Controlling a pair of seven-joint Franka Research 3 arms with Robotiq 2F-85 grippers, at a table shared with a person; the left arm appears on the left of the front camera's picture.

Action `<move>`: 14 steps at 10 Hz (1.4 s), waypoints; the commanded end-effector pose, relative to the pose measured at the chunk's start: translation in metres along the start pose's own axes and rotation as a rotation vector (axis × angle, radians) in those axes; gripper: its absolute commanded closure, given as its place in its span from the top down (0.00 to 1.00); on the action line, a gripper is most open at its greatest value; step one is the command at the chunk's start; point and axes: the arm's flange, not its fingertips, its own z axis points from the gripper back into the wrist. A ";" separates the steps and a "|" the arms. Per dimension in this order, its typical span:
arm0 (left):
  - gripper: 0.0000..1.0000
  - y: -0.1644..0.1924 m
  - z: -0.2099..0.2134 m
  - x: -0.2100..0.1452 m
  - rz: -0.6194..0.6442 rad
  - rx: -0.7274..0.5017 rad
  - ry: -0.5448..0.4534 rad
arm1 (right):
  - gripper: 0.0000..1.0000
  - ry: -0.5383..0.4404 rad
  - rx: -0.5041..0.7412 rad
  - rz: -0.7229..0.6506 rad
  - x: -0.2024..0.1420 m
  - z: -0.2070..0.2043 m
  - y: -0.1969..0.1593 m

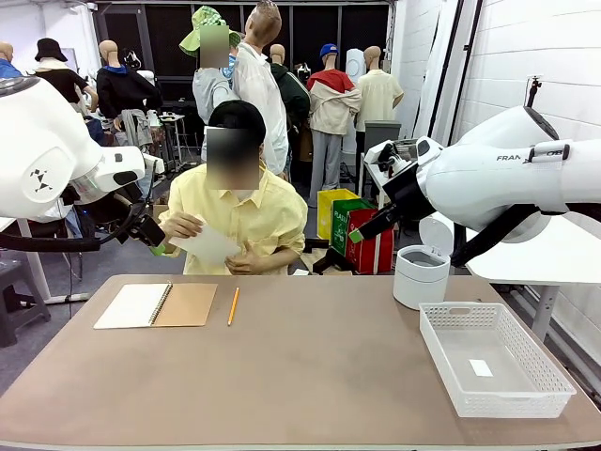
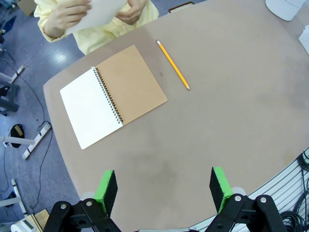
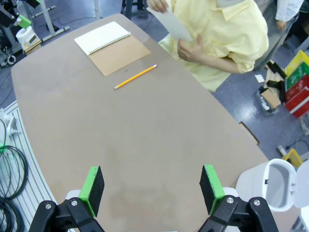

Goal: Sort the paper based on its condition.
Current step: If a person hands you a paper, place it in the Organizing basket , and if it's crumpled, put it in the Trash can.

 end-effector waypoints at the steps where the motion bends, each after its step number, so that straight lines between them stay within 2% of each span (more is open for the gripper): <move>1: 1.00 0.001 0.001 0.000 -0.003 0.006 -0.001 | 1.00 0.001 0.006 -0.003 -0.003 0.000 0.001; 14: 1.00 0.001 0.001 0.000 -0.003 0.006 -0.001 | 1.00 0.001 0.006 -0.003 -0.003 0.000 0.001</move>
